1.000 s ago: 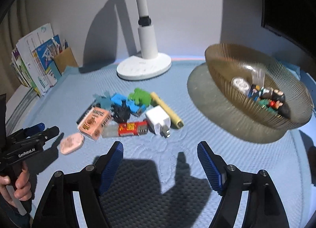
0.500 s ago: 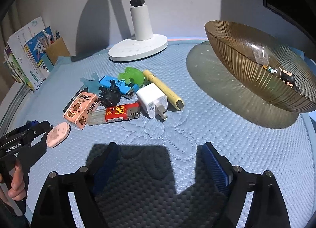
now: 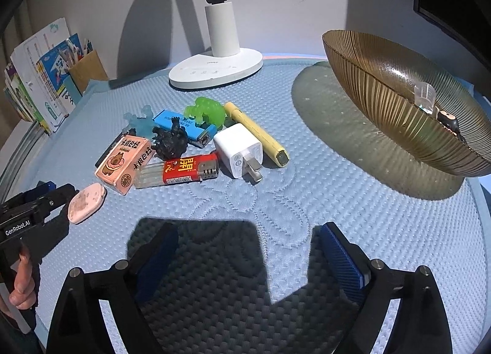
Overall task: Organize rigid objects
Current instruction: 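Bring both open tools back over the remaining items, then grasp the pink eraser with left tool while right tool grasps the white charger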
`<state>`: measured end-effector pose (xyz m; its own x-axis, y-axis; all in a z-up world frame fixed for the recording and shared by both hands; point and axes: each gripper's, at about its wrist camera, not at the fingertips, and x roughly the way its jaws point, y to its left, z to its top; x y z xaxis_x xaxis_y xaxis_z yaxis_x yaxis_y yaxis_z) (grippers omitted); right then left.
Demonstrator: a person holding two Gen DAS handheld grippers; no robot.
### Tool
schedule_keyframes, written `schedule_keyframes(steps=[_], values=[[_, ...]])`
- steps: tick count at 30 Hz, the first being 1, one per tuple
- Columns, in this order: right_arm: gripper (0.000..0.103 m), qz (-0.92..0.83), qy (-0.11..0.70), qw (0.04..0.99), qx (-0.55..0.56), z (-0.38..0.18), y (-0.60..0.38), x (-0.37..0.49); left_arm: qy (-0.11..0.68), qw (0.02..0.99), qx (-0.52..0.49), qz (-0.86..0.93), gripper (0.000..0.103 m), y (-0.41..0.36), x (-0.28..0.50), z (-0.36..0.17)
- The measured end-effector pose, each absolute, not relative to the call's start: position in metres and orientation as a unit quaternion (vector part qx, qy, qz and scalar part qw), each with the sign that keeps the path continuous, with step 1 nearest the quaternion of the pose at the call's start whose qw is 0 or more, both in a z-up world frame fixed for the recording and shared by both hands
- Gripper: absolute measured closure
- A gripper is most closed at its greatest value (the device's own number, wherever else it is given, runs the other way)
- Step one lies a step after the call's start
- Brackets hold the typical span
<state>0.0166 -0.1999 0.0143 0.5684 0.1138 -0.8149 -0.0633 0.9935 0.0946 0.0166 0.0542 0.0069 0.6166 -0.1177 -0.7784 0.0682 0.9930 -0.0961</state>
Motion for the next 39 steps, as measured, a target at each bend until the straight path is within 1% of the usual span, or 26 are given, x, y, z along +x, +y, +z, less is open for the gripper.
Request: schedule_keyframes(steps=[23,26,29,33,34,35,37,39], values=[[0.007,0.048,0.463,0.885,0.031,0.015,-0.201,0.012,0.435,0.898,-0.026,-0.053,0.019,0.055,0.016,0.006],[0.007,0.046,0.461,0.886,0.035,0.017,-0.203,0.01,0.432,0.898,-0.021,-0.083,0.019,0.05,0.011,0.01],[0.007,0.055,0.463,0.883,0.053,0.02,-0.211,0.009,0.426,0.895,0.007,-0.132,0.019,0.031,0.004,0.017],[0.007,0.048,0.454,0.882,0.119,0.028,-0.235,0.003,0.432,0.883,0.058,-0.176,0.019,0.001,0.003,0.018],[0.009,0.051,0.455,0.878,0.141,0.03,-0.242,0.002,0.438,0.878,0.06,-0.181,0.019,-0.002,0.004,0.016],[0.018,0.057,0.456,0.875,0.152,0.032,-0.245,0.003,0.444,0.875,0.054,-0.187,0.02,-0.004,0.006,0.014],[0.032,0.074,0.461,0.87,0.159,0.038,-0.247,0.006,0.452,0.869,0.036,-0.2,0.02,-0.002,0.008,0.011],[0.033,0.076,0.466,0.87,0.145,0.042,-0.242,0.011,0.455,0.868,0.029,-0.197,0.024,-0.001,0.008,0.007]])
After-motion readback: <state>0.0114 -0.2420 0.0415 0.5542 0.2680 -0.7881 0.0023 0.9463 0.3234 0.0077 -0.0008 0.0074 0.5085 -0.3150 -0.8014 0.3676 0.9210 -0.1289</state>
